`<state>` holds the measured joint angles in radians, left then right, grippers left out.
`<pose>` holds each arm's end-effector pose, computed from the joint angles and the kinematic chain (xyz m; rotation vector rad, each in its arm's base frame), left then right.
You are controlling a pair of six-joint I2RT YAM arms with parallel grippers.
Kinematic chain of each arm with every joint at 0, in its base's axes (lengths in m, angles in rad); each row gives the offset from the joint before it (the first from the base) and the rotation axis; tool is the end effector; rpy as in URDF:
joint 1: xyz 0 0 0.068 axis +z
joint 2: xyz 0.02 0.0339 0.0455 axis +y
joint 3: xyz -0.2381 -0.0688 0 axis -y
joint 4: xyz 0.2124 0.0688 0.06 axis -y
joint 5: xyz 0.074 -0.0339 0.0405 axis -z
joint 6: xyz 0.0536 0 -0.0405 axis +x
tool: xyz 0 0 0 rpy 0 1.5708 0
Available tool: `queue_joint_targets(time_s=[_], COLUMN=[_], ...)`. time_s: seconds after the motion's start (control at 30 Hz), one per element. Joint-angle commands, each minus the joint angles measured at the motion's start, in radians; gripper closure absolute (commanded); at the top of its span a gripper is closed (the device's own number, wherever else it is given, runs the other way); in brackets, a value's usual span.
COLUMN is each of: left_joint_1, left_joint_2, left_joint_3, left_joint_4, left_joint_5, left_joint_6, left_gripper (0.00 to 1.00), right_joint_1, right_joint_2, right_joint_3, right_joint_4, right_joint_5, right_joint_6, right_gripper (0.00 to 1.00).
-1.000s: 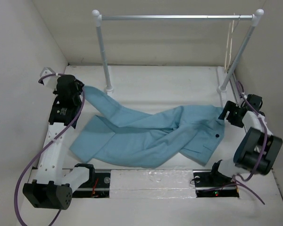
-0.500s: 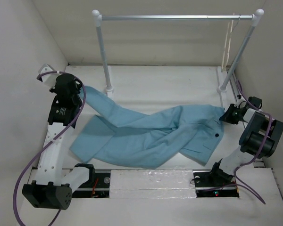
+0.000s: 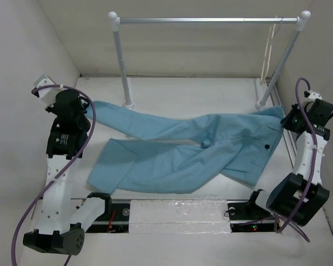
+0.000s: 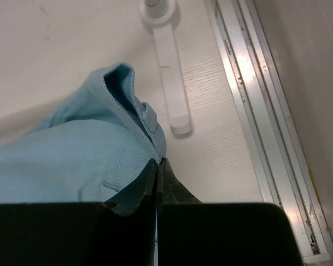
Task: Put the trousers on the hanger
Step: Flatten out the trousers at the center of the board.
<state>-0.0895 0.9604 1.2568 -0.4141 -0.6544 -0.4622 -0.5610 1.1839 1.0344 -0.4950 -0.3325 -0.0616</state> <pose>0.1870 0.0160 0.4143 -0.7682 1.4781 0.1348 0.2200 -0.1175 0.2868 0.3596 2.1448 0.0147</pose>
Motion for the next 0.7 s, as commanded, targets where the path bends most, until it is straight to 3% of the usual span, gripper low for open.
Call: queue_joint_targets(time_s=[0.0, 0.1, 0.13, 0.17, 0.27, 0.37, 0.4, 0.43, 0.5, 0.53, 0.57, 0.6, 0.67], left_joint_1=[0.007, 0.007, 0.007, 0.007, 0.098, 0.19, 0.21, 0.233, 0.284, 0.293, 0.293, 0.293, 0.303], left_joint_2=[0.038, 0.191, 0.304, 0.366, 0.585, 0.702, 0.718, 0.745, 0.764, 0.774, 0.772, 0.759, 0.675], left_joint_3=[0.03, 0.071, 0.135, 0.166, 0.323, 0.404, 0.43, 0.437, 0.449, 0.454, 0.451, 0.4, 0.305], left_joint_4=[-0.008, 0.008, -0.008, -0.023, -0.099, -0.092, -0.089, -0.084, -0.054, -0.06, -0.068, -0.057, -0.011], left_joint_5=[-0.053, -0.013, -0.011, 0.002, 0.143, 0.289, 0.315, 0.358, 0.461, 0.487, 0.499, 0.493, 0.505], left_joint_6=[0.071, 0.092, 0.094, 0.108, 0.068, 0.048, 0.022, 0.01, -0.024, -0.039, -0.042, -0.041, -0.059], left_gripper=[1.0, 1.0, 1.0, 1.0, 1.0, 0.62, 0.34, 0.28, 0.19, 0.19, 0.19, 0.19, 0.25], right_joint_1=[-0.017, 0.048, 0.064, 0.078, 0.102, 0.136, 0.145, 0.188, 0.252, 0.348, 0.396, 0.445, 0.595], right_joint_2=[0.138, 0.327, 0.449, 0.514, 0.647, 0.501, 0.444, 0.386, 0.222, 0.171, 0.119, 0.029, -0.05], right_joint_3=[0.073, 0.247, 0.385, 0.465, 0.657, 0.52, 0.465, 0.408, 0.252, 0.199, 0.152, 0.053, -0.038], right_joint_4=[0.085, 0.105, 0.078, -0.03, -0.163, -0.078, -0.057, -0.033, 0.007, 0.028, 0.03, 0.035, 0.023], right_joint_5=[0.121, 0.214, 0.243, 0.289, 0.268, 0.193, 0.176, 0.158, 0.115, 0.11, 0.121, 0.112, 0.11], right_joint_6=[0.057, 0.108, 0.085, 0.074, -0.004, -0.026, -0.02, -0.012, -0.012, -0.018, -0.026, -0.03, -0.043], right_gripper=[1.0, 1.0, 1.0, 0.92, 0.43, 0.29, 0.29, 0.28, 0.33, 0.37, 0.62, 0.78, 1.0])
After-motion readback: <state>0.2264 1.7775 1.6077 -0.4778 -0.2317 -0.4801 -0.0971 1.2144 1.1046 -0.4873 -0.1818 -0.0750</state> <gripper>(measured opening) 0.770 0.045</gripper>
